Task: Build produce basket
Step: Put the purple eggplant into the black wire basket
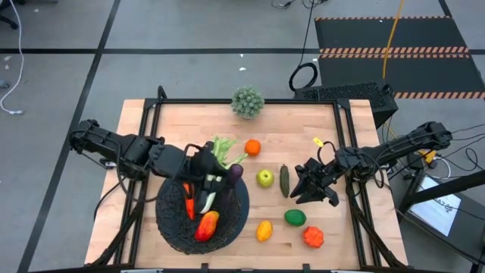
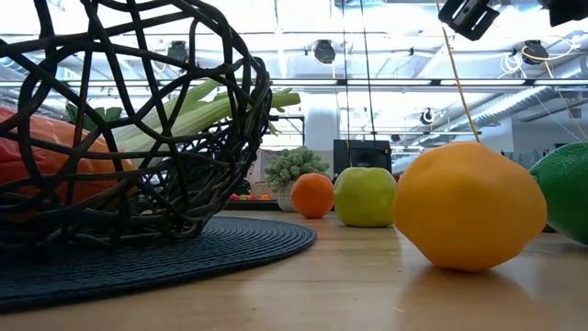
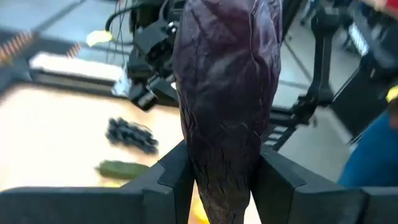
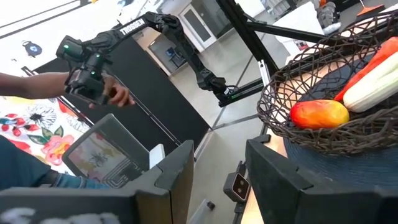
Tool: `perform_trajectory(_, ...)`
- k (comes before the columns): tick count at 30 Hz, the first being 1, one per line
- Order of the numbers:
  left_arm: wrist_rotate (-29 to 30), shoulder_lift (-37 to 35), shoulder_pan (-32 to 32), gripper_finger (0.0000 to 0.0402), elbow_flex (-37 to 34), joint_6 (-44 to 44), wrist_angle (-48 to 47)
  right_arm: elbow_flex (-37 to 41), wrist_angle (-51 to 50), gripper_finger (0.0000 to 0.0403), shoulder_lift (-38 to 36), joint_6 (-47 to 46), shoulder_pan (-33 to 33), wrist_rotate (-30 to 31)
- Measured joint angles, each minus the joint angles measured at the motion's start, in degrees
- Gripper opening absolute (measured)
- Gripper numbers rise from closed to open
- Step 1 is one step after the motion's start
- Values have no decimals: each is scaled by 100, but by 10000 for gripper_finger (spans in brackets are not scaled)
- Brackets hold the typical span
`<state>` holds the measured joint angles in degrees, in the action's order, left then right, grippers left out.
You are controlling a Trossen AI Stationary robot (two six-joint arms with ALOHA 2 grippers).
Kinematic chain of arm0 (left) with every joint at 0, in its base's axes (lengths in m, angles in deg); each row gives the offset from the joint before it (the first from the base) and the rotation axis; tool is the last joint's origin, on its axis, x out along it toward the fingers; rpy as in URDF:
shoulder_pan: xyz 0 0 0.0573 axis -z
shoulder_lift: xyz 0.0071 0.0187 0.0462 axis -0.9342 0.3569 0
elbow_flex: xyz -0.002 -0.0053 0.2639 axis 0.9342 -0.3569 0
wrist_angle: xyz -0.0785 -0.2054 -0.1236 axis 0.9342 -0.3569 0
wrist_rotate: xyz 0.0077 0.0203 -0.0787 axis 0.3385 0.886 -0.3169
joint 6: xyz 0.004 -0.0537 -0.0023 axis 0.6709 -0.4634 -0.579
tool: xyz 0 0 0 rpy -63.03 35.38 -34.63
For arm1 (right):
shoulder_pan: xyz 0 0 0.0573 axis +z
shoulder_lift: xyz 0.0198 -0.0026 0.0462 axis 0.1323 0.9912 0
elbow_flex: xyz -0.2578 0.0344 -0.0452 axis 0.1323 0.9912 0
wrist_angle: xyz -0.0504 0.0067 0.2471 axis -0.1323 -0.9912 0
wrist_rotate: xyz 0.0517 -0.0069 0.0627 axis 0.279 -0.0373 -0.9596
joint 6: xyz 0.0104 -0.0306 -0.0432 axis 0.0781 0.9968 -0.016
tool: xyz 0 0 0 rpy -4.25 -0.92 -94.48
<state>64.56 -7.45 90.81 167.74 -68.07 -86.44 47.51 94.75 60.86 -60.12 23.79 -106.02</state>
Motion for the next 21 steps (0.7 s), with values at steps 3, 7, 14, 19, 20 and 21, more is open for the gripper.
perform_trajectory(3, 0, 0, 2, 131, 0, 808, -7, 0, -1, 138, 0, -2, 0, 133)
perform_trajectory(7, 12, 0, 2, 131, 0, 1955, -131, 0, -1, 138, 0, -4, 0, 303)
perform_trajectory(14, 617, 0, -7, 131, 0, 2255, -693, 0, 1, 138, 0, 11, -2, 725)
perform_trajectory(19, 634, 96, -114, 131, -2, 800, -992, 0, 1, 138, 0, 11, -13, 772)
perform_trajectory(20, 636, 100, -116, 131, -7, 408, -1090, 0, 2, 138, 0, 8, -11, 827)
perform_trajectory(21, 641, 120, -121, 131, -7, -3, -1143, 0, 3, 138, 0, -8, -11, 885)
